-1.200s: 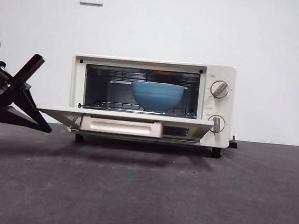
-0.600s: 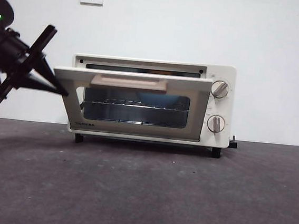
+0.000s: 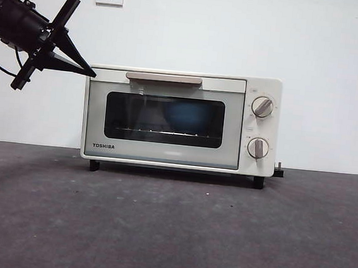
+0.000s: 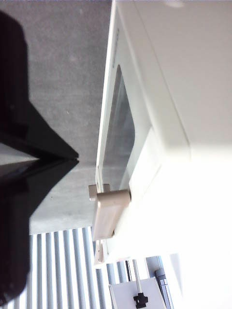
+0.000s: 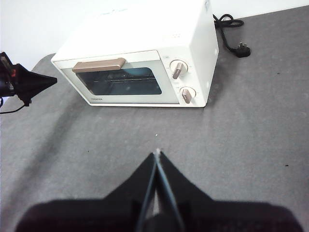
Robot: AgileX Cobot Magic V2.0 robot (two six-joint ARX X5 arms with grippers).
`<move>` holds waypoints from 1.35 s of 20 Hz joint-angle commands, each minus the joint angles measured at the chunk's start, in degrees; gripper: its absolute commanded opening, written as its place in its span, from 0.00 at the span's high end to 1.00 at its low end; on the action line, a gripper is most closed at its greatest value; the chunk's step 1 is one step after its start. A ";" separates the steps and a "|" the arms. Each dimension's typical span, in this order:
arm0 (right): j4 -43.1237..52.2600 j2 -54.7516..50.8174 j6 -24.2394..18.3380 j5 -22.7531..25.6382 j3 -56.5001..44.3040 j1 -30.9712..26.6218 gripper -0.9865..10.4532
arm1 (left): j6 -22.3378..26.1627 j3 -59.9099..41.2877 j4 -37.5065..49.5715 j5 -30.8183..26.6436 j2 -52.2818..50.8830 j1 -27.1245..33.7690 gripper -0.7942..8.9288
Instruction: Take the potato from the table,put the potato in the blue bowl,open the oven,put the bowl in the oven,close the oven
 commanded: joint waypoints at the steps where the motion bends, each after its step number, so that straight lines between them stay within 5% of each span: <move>1: -1.07 -0.09 0.20 -0.20 -0.26 0.02 0.92 | -0.81 1.20 -0.31 0.57 0.35 -0.22 0.93; 7: -5.38 -0.09 -1.31 -0.15 -0.26 0.02 0.92 | 0.83 1.75 -3.85 3.28 -0.74 -0.90 0.93; 12: -7.63 -0.07 -1.27 -0.15 -0.26 0.02 0.92 | 13.84 1.75 -15.72 2.34 -5.11 -2.21 0.93; 19: -8.15 0.02 -1.31 -0.11 -0.26 0.02 0.91 | 33.77 1.75 -35.87 -14.05 -17.38 -4.66 0.93; 27: -8.13 0.17 -1.31 2.21 -0.26 0.02 0.91 | 39.19 1.75 -40.68 -27.82 -34.73 -5.90 0.93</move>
